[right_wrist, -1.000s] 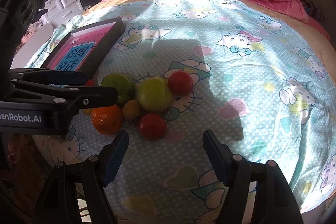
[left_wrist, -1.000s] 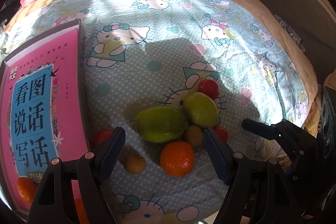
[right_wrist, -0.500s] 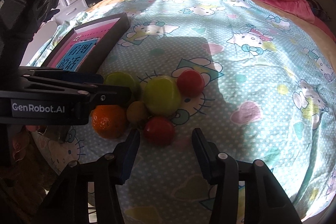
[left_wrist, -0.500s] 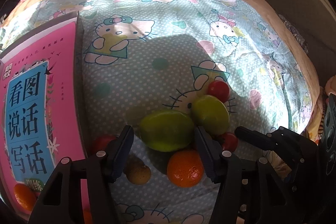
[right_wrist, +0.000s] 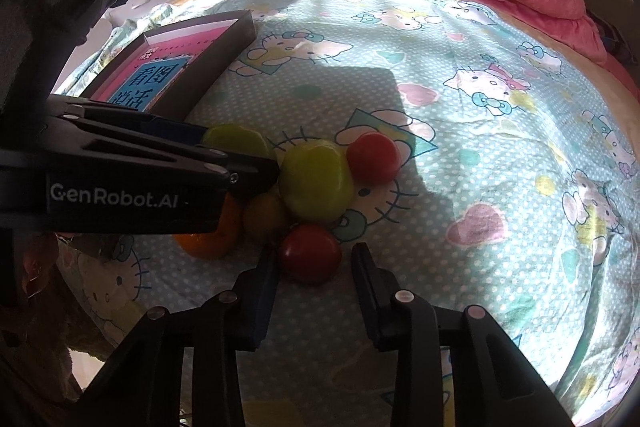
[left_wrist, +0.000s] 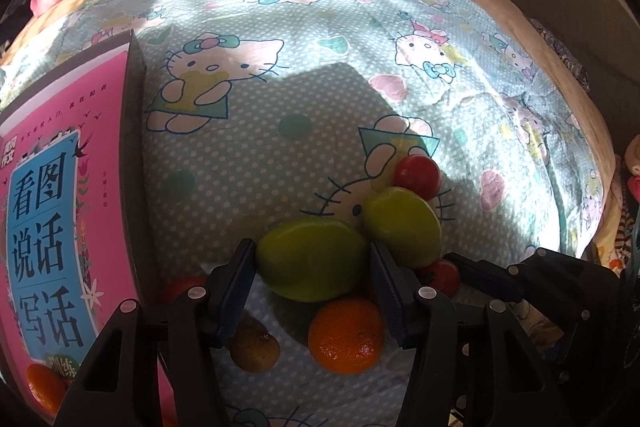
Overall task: Organize fruits
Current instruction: 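Grasp a green mango with the left tool while the right tool grasps a red tomato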
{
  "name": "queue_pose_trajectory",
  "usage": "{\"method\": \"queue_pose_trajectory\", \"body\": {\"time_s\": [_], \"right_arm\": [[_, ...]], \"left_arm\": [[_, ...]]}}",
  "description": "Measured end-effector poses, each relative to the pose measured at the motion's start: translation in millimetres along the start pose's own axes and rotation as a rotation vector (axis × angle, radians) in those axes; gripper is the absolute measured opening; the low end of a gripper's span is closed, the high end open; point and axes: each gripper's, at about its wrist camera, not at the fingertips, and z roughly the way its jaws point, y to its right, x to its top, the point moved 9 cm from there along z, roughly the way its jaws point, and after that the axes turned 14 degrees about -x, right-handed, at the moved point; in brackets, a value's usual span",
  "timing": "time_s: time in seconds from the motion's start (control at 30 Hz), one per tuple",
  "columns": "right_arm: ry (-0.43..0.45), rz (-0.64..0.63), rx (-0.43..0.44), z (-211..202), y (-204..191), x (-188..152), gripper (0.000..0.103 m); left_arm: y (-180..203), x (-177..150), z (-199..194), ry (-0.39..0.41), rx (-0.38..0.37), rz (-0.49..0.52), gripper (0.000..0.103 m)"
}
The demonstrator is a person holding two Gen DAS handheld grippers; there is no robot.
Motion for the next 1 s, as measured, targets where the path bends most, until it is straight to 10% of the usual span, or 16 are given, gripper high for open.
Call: {"method": "queue_pose_trajectory", "body": {"time_s": [1.0], "right_arm": [[0.148,0.134,0.084,-35.0,14.0,30.9,0.031]], "left_arm": [[-23.0,9.7,-61.5,0.147,-0.032,-0.079,0.059]]}}
